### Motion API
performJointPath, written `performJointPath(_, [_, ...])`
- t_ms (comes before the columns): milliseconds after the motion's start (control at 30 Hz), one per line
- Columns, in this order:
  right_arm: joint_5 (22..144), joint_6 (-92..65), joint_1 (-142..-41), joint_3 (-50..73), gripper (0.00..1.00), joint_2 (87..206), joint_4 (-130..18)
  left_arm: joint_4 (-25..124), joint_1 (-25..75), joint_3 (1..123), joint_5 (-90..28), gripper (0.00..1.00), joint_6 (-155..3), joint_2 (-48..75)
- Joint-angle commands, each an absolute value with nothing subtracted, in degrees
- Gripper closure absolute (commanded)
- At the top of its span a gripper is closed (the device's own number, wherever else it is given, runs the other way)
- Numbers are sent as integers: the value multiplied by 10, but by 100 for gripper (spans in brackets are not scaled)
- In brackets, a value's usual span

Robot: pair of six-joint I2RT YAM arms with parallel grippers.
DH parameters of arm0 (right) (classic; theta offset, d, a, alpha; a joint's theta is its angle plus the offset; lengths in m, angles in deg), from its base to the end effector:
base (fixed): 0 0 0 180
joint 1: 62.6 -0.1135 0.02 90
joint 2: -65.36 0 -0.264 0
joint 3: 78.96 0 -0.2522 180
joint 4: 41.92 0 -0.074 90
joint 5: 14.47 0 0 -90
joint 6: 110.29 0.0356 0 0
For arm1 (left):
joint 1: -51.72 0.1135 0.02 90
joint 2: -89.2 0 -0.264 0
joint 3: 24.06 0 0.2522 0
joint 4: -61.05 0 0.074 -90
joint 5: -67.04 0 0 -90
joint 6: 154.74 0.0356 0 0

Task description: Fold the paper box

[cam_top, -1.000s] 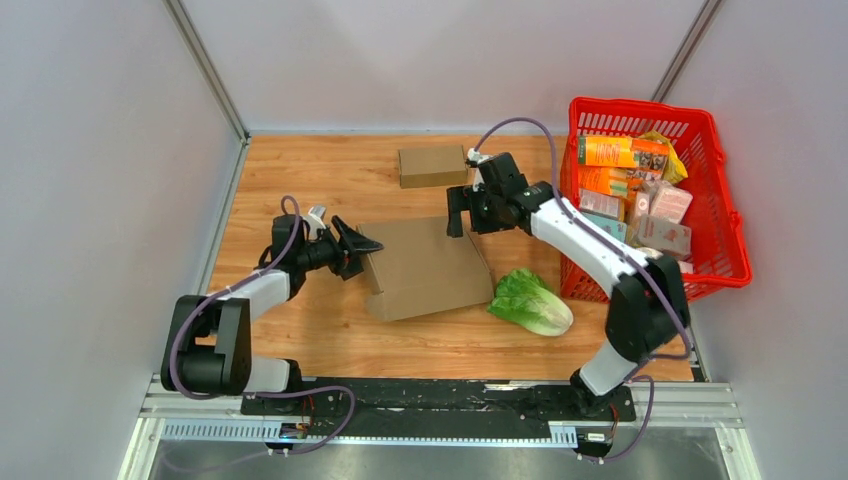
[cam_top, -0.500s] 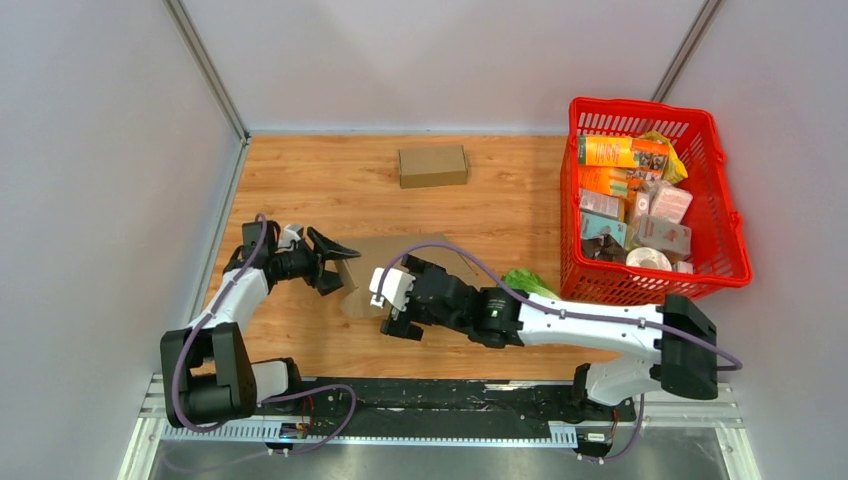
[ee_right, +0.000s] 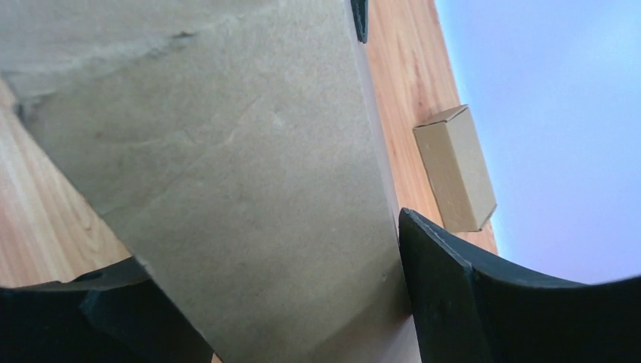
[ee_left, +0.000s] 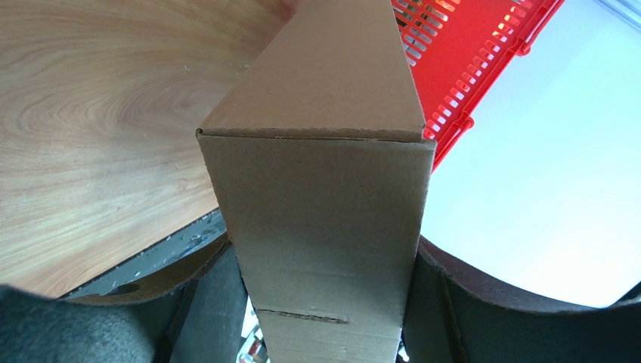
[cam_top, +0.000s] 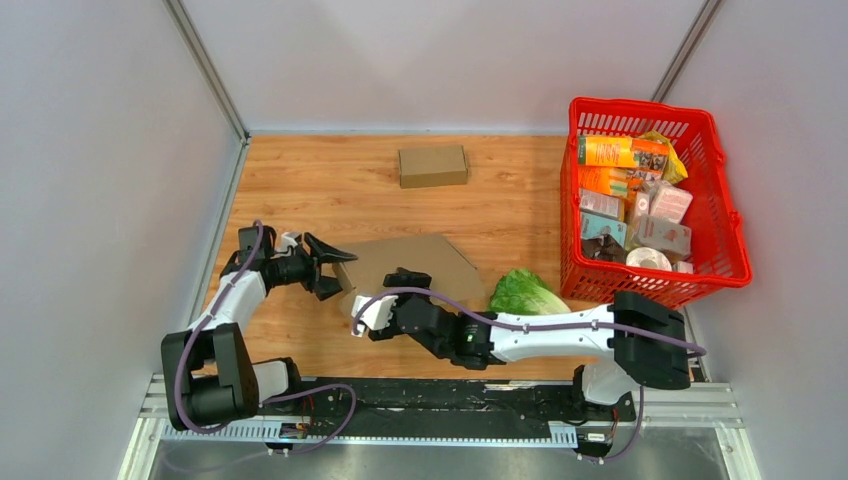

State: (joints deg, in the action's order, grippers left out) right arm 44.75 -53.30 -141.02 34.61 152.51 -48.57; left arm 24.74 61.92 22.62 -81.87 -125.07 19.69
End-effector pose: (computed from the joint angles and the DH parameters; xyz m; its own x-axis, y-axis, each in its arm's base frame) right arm 0.0852 0.3252 0.2399 0.3314 -0.7142 -0.6165 -0.6796 0.2726 -0.6811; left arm 0.2095 0.0067 0.1836 -0.7144 -0.5844 0.3848 -0.5654 0.1580 -0.8096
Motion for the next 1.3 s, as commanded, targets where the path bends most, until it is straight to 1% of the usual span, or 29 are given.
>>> performJointPath(0, [375, -578, -1410, 359, 23, 1529, -366, 233, 622, 244, -851, 40, -1232, 206])
performJointPath(33, [373, -582, -1410, 358, 23, 1530, -365, 222, 623, 250, -845, 30, -1221, 207])
performJointPath(67, [367, -584, -1410, 358, 25, 1532, -364, 212, 625, 265, -839, 28, -1193, 213])
performJointPath(200, [352, -597, -1410, 371, 30, 1532, -344, 122, 639, 307, -791, 27, -1111, 224])
performJointPath(367, [311, -641, -1410, 397, 37, 1554, -288, 140, 657, 292, -798, 26, -1129, 222])
performJointPath(433, [291, -651, -1411, 405, 38, 1567, -262, 133, 669, 292, -797, 25, -1138, 221])
performJointPath(533, [268, -677, -1414, 405, 40, 1589, -233, 140, 696, 288, -779, 25, -1182, 252])
performJointPath(600, [249, -711, -1417, 404, 42, 1606, -187, 220, 706, 258, -788, 25, -1295, 291])
performJointPath(633, [240, -717, -1418, 401, 42, 1616, -177, 262, 710, 243, -790, 25, -1387, 304])
performJointPath(667, [239, -717, -1419, 396, 42, 1621, -178, 321, 711, 226, -787, 25, -1418, 328])
performJointPath(700, [242, -711, -1419, 389, 42, 1617, -204, 324, 711, 229, -767, 24, -1427, 339])
performJointPath(733, [244, -687, -1417, 370, 42, 1609, -226, 308, 718, 239, -747, 24, -1396, 350])
performJointPath(767, [250, -665, -1414, 354, 43, 1587, -255, 257, 721, 275, -723, 24, -1364, 364])
performJointPath(800, [265, -633, -1410, 331, 43, 1575, -371, 238, 724, 298, -702, 24, -1327, 366])
performJointPath(833, [316, -553, -1395, 304, 43, 1563, -445, 218, 724, 325, -668, 23, -1237, 365])
performJointPath(867, [339, -525, -1387, 252, 44, 1552, -499, 152, 724, 389, -653, 23, -1183, 350])
performJointPath(900, [370, -503, -1378, 231, 45, 1535, -597, 116, 724, 420, -623, 23, -1130, 343])
performJointPath(933, [458, -477, -1354, 203, 45, 1530, -649, 88, 723, 446, -611, 23, -1047, 336])
performJointPath(967, [497, -441, -1342, 148, 45, 1529, -701, 71, 724, 469, -606, 23, -1019, 337])
performJointPath(1000, [524, -428, -1332, 119, 46, 1536, -778, 71, 724, 471, -610, 24, -999, 343])
performJointPath(1033, [596, -419, -1308, 95, 46, 1541, -811, 71, 721, 470, -614, 27, -974, 348])
performJointPath(1067, [626, -396, -1296, 68, 46, 1551, -851, 87, 713, 454, -612, 30, -972, 370])
performJointPath(1100, [644, -390, -1287, 12, 47, 1562, -912, 104, 694, 440, -617, 33, -975, 385])
performJointPath(1167, [713, -381, -1262, -33, 46, 1593, -963, 168, 670, 391, -625, 33, -990, 433])
performJointPath(1200, [731, -373, -1254, -78, 47, 1607, -1022, 179, 652, 380, -620, 36, -989, 449])
performJointPath(1267, [774, -375, -1238, -104, 47, 1638, -1065, 189, 647, 357, -602, 39, -980, 492])
